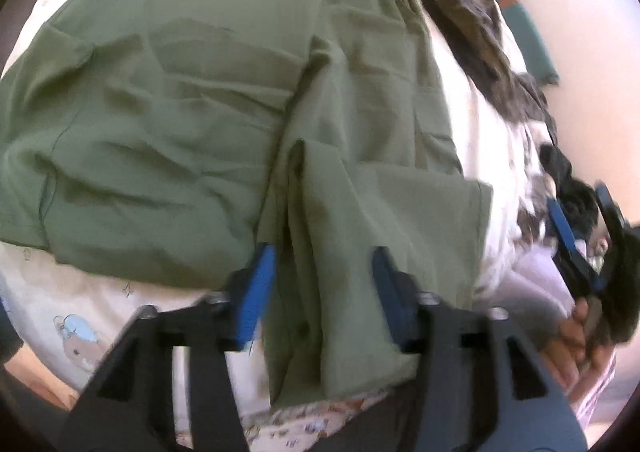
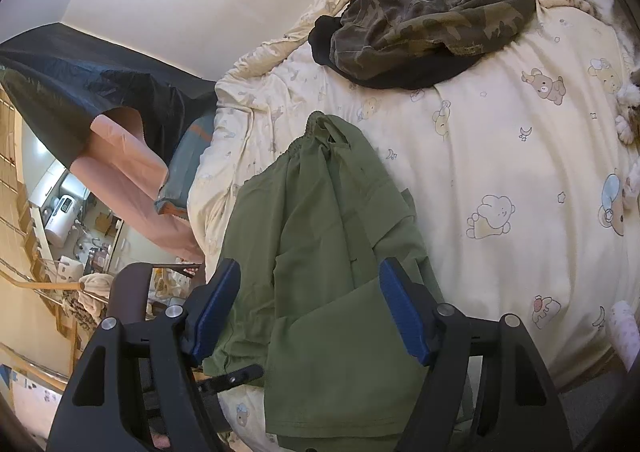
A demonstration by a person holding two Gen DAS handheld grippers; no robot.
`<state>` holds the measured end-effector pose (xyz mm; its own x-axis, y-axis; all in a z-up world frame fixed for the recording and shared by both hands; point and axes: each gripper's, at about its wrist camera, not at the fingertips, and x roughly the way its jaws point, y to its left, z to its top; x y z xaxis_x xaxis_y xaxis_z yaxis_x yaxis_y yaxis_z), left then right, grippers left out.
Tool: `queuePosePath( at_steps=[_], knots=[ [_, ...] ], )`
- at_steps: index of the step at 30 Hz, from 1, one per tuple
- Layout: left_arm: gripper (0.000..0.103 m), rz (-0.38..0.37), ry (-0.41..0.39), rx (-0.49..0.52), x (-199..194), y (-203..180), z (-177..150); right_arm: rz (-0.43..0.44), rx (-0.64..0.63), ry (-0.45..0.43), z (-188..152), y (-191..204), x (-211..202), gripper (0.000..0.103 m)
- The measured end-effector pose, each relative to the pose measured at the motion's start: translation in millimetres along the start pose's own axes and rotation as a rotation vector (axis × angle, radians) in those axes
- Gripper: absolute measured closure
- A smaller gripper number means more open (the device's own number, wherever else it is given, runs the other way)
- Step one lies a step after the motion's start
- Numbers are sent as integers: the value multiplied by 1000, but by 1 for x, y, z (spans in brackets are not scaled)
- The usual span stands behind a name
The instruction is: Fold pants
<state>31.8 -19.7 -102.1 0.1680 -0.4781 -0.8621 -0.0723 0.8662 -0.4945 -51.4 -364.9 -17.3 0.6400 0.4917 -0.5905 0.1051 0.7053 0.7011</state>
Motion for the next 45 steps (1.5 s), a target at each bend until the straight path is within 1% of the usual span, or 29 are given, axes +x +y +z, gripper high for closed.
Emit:
queuePosePath(
  at_steps=[1, 3, 4, 5, 7, 8, 11, 12, 13, 14, 20, 25, 29, 30, 31, 33, 34, 36, 37, 38, 39, 40, 41, 42, 43, 45],
  knots=[
    [54, 5, -17, 14, 3, -3, 3, -2, -1, 0, -1, 0, 0, 29],
    [55, 37, -31, 69, 7, -12, 6, -3, 0, -1, -2, 0, 0, 29],
    [56, 45, -35, 81, 8, -15, 7, -7, -1, -2, -2, 0, 0, 29],
    [56, 47, -29, 87, 11, -18, 8, -10, -2, -1, -1, 0, 1, 29],
    [66, 37, 5, 88, 19, -22, 10, -14, 1, 3, -1, -1, 2, 29],
    [66, 42, 19, 91, 22, -25, 10, -14, 1, 3, 0, -1, 2, 29],
    [66, 52, 21, 120, 24, -34, 10, -8, 0, -2, 0, -1, 2, 29],
    [81, 59, 20, 139, 24, -37, 9, -6, 2, -2, 1, -1, 1, 29],
    [103, 70, 20, 158, 23, -40, 9, -5, 3, -1, 1, -2, 2, 29],
    [101, 82, 18, 170, 22, -42, 10, -3, 6, 1, 1, -3, 2, 29],
    [101, 29, -39, 129, 4, -37, 20, 1, 9, 6, 2, -3, 3, 29],
    [101, 17, -60, 94, -1, -34, 40, 3, 9, 10, 4, -4, 6, 29],
    [101, 54, -76, 103, 4, -38, 57, 4, 11, 12, 4, -4, 6, 29],
    [101, 63, -79, 99, 5, -38, 61, -7, 5, 15, 5, -4, 6, 29],
    [101, 68, -75, 93, 6, -37, 63, -37, -4, 18, 5, -5, 6, 29],
    [101, 62, -73, 80, 5, -34, 65, -142, -9, 50, 6, -12, 9, 29],
    [101, 61, -74, 86, 4, -33, 66, -176, 10, 85, 6, -20, 11, 29],
    [101, 66, -86, 96, 3, -32, 69, -236, 40, 185, 3, -35, 21, 29],
    [101, 63, -86, 85, 3, -29, 70, -273, 61, 243, 0, -42, 27, 29],
    [101, 54, -77, 65, 4, -24, 71, -279, 74, 283, -3, -46, 32, 31],
    [101, 44, -67, 49, 6, -21, 72, -253, 76, 327, -6, -46, 37, 40],
    [101, 40, -60, 43, 7, -20, 72, -255, 71, 352, -9, -44, 41, 45],
    [101, 41, -58, 43, 8, -20, 71, -259, 63, 371, -12, -41, 45, 45],
    [101, 41, -56, 46, 9, -19, 71, -250, 43, 400, -18, -36, 51, 51],
    [101, 41, -56, 47, 9, -20, 71, -259, 18, 427, -22, -31, 57, 56],
    [101, 40, -53, 45, 10, -19, 71, -299, -8, 473, -32, -26, 68, 56]
  ],
)
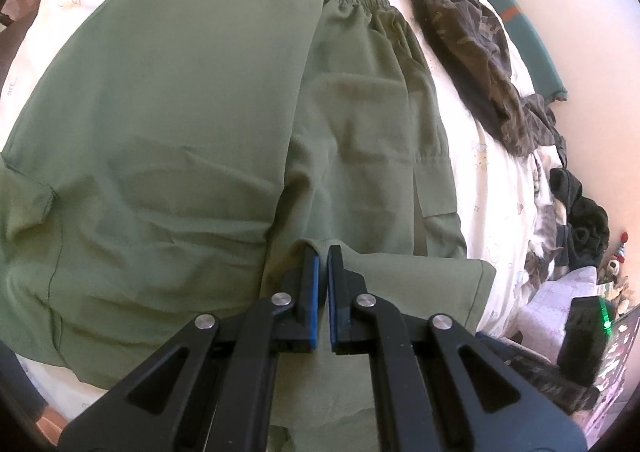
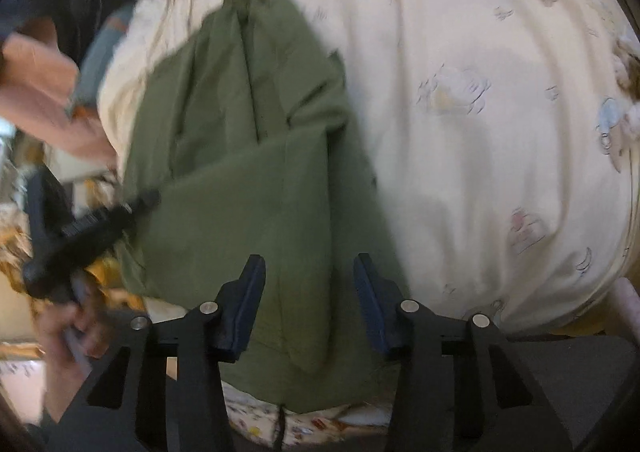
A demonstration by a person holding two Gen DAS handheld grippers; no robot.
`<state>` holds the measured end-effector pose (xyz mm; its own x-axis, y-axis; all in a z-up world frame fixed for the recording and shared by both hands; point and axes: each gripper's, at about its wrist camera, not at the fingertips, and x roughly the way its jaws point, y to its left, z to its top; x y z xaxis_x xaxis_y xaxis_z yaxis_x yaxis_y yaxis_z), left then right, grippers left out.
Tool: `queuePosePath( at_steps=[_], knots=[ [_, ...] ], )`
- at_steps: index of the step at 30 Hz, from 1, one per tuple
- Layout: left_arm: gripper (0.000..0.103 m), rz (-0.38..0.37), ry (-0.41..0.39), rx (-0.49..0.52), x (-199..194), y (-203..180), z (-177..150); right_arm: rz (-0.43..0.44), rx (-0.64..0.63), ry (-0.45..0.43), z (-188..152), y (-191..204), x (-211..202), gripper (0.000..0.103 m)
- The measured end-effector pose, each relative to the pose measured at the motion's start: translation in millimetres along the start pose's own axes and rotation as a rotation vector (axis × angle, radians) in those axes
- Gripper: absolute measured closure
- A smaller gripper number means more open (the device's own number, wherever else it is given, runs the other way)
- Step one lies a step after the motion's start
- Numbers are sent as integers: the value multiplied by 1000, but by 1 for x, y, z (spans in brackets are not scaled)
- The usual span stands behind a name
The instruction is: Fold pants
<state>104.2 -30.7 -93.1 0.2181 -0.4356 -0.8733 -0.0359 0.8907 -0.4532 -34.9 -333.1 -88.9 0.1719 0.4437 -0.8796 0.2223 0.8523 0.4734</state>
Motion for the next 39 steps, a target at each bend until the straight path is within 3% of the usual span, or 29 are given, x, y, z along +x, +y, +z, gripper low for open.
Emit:
queuePosePath(
  at_steps=[3, 5, 6, 7, 9, 10, 15, 19, 23, 26, 30, 31, 32, 33, 34, 36, 39],
  knots=[
    [101, 7, 6, -4, 1, 0, -1, -29, 25, 69, -6, -2, 19, 54],
    [101, 12, 7, -7, 2, 0, -3, -3, 55, 83, -10, -4, 23, 56],
    [101, 13, 9, -6, 3, -1, -4, -2, 45, 64, -12, -2, 20, 65],
    [101, 12, 8, -5, 2, -1, -4, -8, 28, 40, -13, 1, 14, 83],
    [101, 12, 9, 1, 1, -1, -5, 23, 13, 5, -14, 5, 3, 99],
    [101, 8, 14, 0, 1, -1, -4, 44, 0, -15, -14, 8, -4, 102],
    [101, -63, 42, -22, -11, -2, 5, 177, -53, -185, 4, 19, -47, 103],
    [100, -70, 42, -3, -18, -10, 21, 267, -11, -279, 51, 9, -64, 103],
    [99, -43, 81, 6, -5, -19, 44, 289, 15, -280, 115, 11, -46, 103],
    [98, 38, 86, 39, 11, -21, 61, 298, 46, -209, 161, 12, -8, 103],
    [86, 50, 98, -38, 27, 1, 73, 240, 75, -164, 184, 6, 27, 92],
    [66, 62, 82, -29, 24, 3, 72, 239, 76, -156, 186, 5, 33, 78],
    [54, 92, 46, -1, 18, 3, 70, 239, 74, -154, 187, 4, 36, 65],
    [37, 113, 11, 27, 12, 3, 67, 253, 75, -156, 186, 3, 35, 42],
    [30, 134, -27, 63, 6, 2, 63, 262, 77, -155, 185, 2, 32, 38],
    [30, 186, -56, 152, -4, -2, 52, 246, 43, -177, 181, 6, 20, 38],
    [30, 227, -4, 260, -2, -8, 35, 91, -41, -177, 169, 12, 3, 38]
  ],
)
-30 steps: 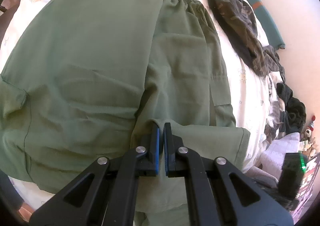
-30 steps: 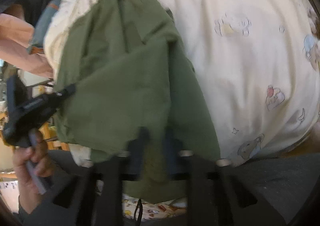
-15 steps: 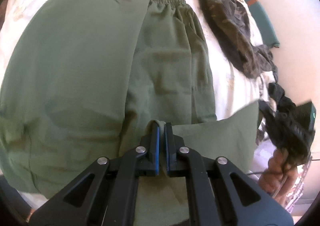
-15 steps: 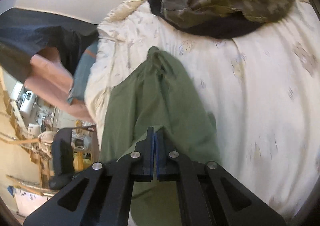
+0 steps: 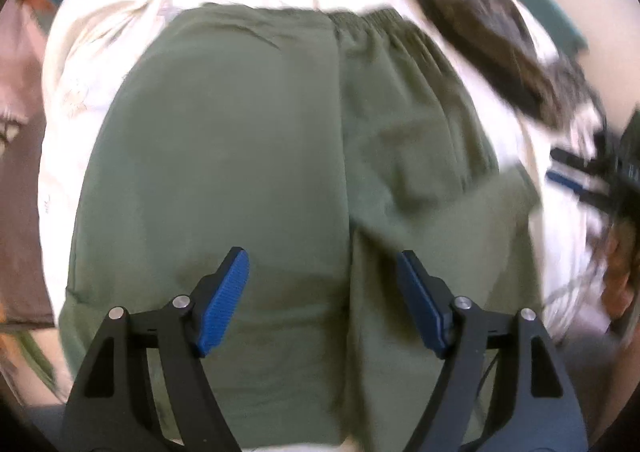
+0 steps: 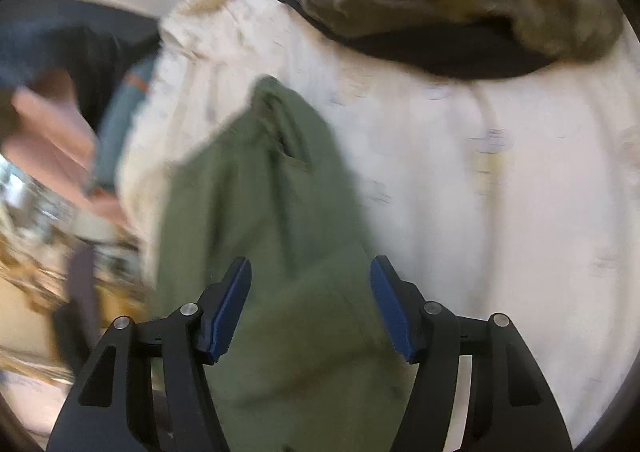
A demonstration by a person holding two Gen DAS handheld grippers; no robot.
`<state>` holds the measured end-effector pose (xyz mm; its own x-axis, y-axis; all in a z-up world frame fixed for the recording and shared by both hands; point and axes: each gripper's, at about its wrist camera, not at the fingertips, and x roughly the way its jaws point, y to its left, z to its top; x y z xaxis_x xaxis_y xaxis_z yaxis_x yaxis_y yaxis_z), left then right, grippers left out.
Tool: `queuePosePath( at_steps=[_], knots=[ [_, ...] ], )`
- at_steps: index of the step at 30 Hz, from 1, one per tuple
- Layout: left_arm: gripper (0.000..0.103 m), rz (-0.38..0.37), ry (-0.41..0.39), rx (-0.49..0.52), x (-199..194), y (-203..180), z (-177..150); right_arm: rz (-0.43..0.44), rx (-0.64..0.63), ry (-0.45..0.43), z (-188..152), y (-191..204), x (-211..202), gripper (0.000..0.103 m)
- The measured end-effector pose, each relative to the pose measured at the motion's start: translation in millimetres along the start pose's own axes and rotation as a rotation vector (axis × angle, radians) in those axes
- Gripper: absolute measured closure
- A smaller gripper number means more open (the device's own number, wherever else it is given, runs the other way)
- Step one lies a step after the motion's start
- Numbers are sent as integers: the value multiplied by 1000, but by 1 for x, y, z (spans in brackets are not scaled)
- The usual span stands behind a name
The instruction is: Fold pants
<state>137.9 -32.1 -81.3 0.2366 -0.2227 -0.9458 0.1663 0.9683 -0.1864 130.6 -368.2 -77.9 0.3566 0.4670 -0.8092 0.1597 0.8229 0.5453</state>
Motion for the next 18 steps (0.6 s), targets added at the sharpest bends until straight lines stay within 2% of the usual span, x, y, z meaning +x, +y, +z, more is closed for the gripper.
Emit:
queuePosePath(
  at_steps=[2, 4, 6, 9, 11, 13, 15, 18],
  knots=[
    [30, 12, 38, 89, 5, -12, -17, -24, 33, 18, -10, -9, -6, 38],
    [30, 63, 70, 180, 15, -24, -28, 12, 120, 36, -15, -22, -7, 38],
    [30, 105, 107, 253, 30, -36, -34, 8, 174, 52, -17, -34, -3, 38],
    [30, 135, 84, 291, 38, -47, -29, 71, 252, 87, -18, -46, 10, 38],
    [30, 183, 50, 327, 43, -55, -17, 131, 300, 121, -18, -50, 21, 38],
    [30, 200, 31, 316, 48, -56, -2, 147, 307, 137, -18, -48, 27, 38],
    [30, 165, 7, 263, 47, -52, 15, 179, 316, 125, -15, -45, 27, 37],
    [30, 114, -34, 163, 43, -39, 41, 290, 319, 86, -3, -37, 24, 37]
  ],
)
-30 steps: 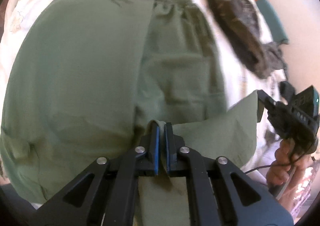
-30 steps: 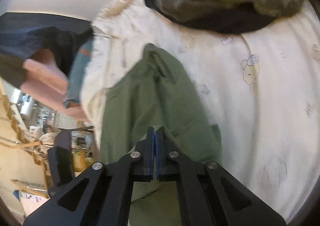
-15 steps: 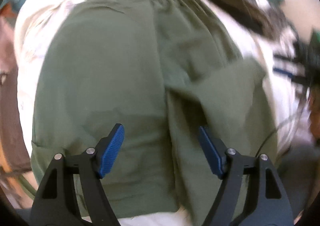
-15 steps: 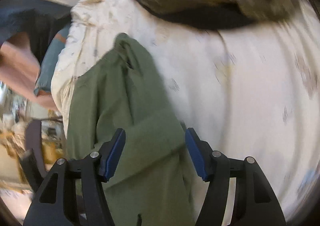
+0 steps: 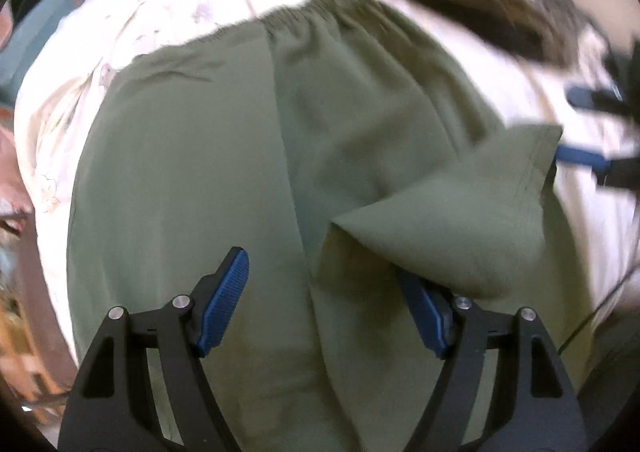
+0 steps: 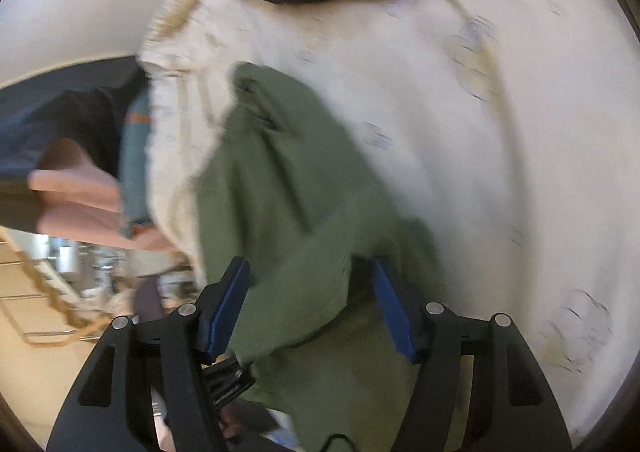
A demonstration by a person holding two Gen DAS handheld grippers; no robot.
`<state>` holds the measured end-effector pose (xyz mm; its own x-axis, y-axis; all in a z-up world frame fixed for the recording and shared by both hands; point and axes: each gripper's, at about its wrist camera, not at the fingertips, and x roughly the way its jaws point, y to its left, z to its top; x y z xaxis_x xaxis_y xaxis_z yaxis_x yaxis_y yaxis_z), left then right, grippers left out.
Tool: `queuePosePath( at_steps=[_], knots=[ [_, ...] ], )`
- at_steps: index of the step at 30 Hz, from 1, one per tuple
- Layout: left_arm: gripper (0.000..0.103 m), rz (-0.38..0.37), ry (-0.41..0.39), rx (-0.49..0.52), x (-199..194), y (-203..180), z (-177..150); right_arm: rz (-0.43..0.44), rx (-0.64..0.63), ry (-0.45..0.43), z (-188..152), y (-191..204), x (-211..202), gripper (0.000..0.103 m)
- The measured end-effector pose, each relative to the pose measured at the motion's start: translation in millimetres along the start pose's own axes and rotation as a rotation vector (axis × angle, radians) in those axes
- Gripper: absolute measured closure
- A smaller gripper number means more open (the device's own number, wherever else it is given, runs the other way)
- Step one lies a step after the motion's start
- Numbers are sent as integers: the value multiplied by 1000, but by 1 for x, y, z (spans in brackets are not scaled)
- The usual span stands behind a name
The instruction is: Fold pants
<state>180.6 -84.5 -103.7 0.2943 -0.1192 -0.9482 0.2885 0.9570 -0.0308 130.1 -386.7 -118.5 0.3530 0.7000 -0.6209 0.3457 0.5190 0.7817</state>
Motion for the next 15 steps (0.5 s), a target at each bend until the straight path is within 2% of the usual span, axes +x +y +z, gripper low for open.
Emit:
queuePosePath(
  at_steps=[3, 6, 9, 11, 12, 13, 14, 15],
  knots=[
    [30, 11, -33, -153, 5, 25, 27, 83, -87, -84, 15, 22, -5, 37],
    [30, -30, -27, -315, 6, 62, 33, 63, -135, -183, 24, 30, -14, 36],
    [30, -99, -15, -309, 7, 70, 30, -2, -112, -200, 26, 22, -15, 36],
    [30, -127, -11, -255, 9, 64, 24, -124, -173, -205, 26, 26, -11, 36],
    [32, -140, -5, -240, 12, 61, 22, -247, -243, -199, 25, 32, -6, 38],
    [35, -156, 4, -220, 16, 57, 21, -312, -297, -190, 25, 36, -2, 45],
    [40, -167, 3, -213, 18, 56, 22, -350, -345, -183, 24, 40, 3, 49],
    [49, -186, 1, -202, 20, 53, 25, -378, -393, -162, 25, 43, 11, 50]
  ],
)
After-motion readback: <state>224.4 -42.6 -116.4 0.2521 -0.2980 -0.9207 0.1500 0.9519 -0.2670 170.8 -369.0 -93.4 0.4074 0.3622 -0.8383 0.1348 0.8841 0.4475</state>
